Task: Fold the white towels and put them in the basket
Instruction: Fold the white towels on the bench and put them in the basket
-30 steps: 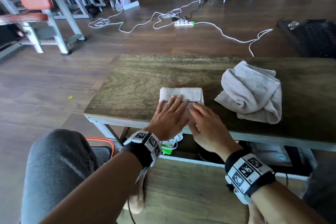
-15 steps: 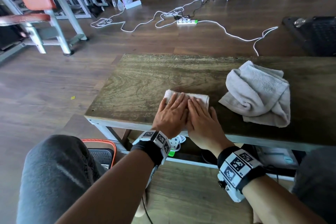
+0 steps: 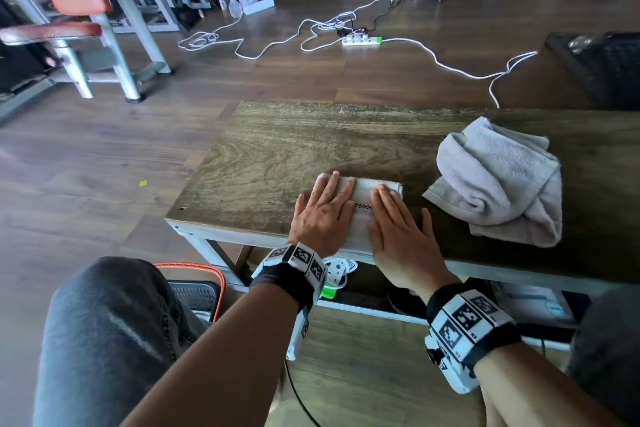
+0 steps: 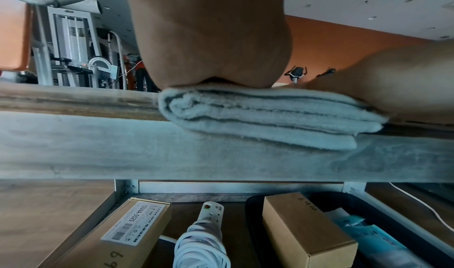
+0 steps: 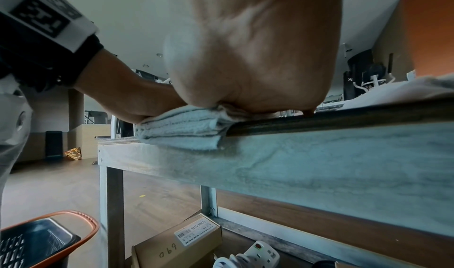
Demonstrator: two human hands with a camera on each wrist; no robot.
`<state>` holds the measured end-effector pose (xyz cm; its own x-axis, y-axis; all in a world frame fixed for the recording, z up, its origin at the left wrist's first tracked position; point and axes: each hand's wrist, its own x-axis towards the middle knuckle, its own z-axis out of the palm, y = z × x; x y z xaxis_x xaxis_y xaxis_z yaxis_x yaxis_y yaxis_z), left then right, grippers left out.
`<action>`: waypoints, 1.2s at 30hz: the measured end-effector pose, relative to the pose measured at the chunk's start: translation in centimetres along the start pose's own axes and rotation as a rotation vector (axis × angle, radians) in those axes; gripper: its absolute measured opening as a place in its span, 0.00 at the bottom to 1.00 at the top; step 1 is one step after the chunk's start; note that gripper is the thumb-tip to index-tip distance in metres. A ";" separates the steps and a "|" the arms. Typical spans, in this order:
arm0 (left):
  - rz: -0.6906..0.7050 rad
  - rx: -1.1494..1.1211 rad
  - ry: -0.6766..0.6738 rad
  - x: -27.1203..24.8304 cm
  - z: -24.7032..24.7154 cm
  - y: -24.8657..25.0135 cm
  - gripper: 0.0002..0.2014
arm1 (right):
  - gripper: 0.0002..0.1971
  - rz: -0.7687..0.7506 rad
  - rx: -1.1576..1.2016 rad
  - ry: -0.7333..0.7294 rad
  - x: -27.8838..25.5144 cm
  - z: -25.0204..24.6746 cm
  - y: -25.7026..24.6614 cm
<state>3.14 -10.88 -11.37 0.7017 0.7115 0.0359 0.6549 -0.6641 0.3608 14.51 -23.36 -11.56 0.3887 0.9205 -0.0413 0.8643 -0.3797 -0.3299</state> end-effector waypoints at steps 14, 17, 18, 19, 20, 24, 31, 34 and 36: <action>-0.421 -0.108 0.028 -1.2 -2.9 -1.6 0.35 | 0.30 0.086 0.050 -0.063 -0.6 -0.6 0.2; -0.455 -0.144 -0.017 -1.4 -4.8 -1.1 0.29 | 0.29 0.066 0.063 -0.107 -0.9 -1.7 0.3; -0.455 -0.176 -0.027 -1.5 -5.2 -1.0 0.29 | 0.29 0.056 0.065 -0.117 -1.0 -2.2 0.3; -0.454 -0.224 -0.035 -1.7 -5.7 -0.8 0.26 | 0.29 0.045 0.070 -0.122 -1.2 -2.6 0.4; -0.446 -0.266 -0.036 -1.8 -5.9 -0.7 0.20 | 0.29 0.035 0.083 -0.121 -1.3 -3.1 0.3; -0.351 -0.481 0.023 -3.2 -7.8 0.7 0.06 | 0.28 0.070 0.255 -0.094 -1.9 -4.6 0.0; -0.284 -0.946 0.049 -8.1 -12.0 2.0 0.16 | 0.28 0.092 0.533 -0.079 -4.4 -7.8 -4.8; -0.363 -1.090 0.121 -9.4 -14.0 1.4 0.18 | 0.30 0.029 0.663 -0.007 -5.2 -9.4 -8.5; -0.404 -1.133 0.196 -10.2 -15.5 0.9 0.13 | 0.29 0.007 0.738 0.083 -4.9 -9.8 -10.9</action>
<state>-7.78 -15.18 3.08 0.3854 0.9084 -0.1622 0.1317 0.1198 0.9840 6.34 -24.67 1.49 0.4414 0.8971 0.0165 0.4342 -0.1975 -0.8789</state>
